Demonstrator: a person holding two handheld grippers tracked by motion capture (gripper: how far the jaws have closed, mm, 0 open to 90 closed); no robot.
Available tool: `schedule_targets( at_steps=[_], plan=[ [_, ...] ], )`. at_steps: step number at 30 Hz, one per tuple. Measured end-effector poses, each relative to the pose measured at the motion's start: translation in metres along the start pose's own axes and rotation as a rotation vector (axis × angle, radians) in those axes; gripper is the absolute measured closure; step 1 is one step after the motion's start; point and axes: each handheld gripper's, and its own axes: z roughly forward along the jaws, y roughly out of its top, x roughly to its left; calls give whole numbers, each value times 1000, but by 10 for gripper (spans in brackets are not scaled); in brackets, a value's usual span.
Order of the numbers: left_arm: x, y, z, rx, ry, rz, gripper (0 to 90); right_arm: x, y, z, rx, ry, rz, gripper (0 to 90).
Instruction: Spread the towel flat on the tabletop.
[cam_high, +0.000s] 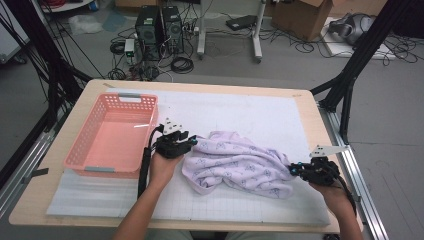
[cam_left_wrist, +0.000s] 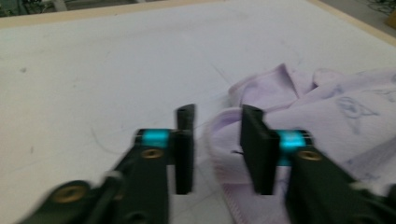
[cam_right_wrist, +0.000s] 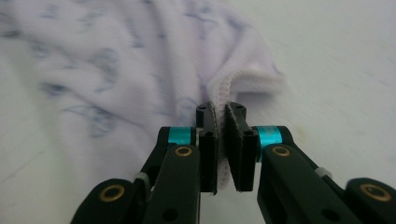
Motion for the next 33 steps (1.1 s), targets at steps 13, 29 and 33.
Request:
schedule_targets(
  at_steps=[13,29,33],
  plan=[
    [-15,-2,40,249,-73,115,776,2,31,53,62,3,26,468],
    [28,49,52,-2,133,-3,873,-31,101,46,-185,-182,-68,854],
    [41,58,70,-20,193,-35,873,-45,123,67,-194,-263,-54,855]
  ],
)
